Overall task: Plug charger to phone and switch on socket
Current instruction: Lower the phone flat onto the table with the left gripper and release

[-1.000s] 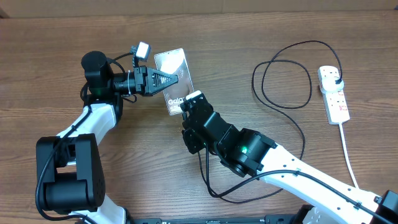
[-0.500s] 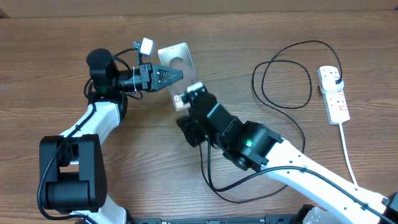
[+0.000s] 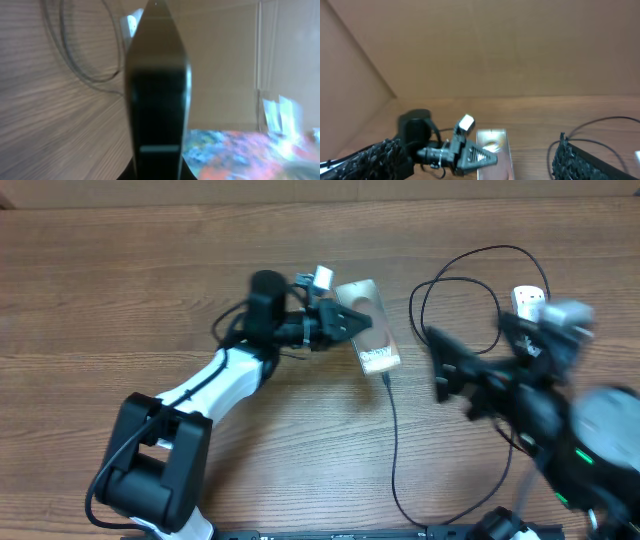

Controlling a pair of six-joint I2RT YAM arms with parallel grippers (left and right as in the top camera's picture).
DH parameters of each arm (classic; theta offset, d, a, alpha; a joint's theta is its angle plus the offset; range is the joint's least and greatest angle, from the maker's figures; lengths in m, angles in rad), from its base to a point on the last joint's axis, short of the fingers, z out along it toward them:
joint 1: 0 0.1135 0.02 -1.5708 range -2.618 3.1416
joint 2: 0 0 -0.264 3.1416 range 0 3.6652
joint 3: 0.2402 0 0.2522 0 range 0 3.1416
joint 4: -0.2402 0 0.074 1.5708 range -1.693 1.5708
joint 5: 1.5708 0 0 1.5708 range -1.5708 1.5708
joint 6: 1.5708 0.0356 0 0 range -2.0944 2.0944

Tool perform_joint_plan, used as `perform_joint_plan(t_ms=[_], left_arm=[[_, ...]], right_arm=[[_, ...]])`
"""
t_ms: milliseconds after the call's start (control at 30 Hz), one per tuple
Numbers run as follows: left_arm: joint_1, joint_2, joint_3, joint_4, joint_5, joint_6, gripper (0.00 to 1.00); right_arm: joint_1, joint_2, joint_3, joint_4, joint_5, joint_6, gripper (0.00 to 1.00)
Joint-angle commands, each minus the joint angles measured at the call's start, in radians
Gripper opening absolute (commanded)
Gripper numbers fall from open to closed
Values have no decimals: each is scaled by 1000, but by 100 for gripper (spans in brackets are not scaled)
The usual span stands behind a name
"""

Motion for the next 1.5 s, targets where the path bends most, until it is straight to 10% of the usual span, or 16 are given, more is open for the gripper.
perform_joint_plan(t_ms=[0,200,467,1467], left_arm=[[-52,10,200,-358,-205,321,4],[-24,95,397,-901,-346,737,4],[104,282,398,-918,10,907,4],[106,341,393,-974,-144,893,35]], right_arm=[[-61,-59,10,-44,38,-1,100],[-74,-43,-7,-85,34,67,100],[-74,87,-11,-85,-65,116,100],[-73,269,-11,-76,-124,165,100]])
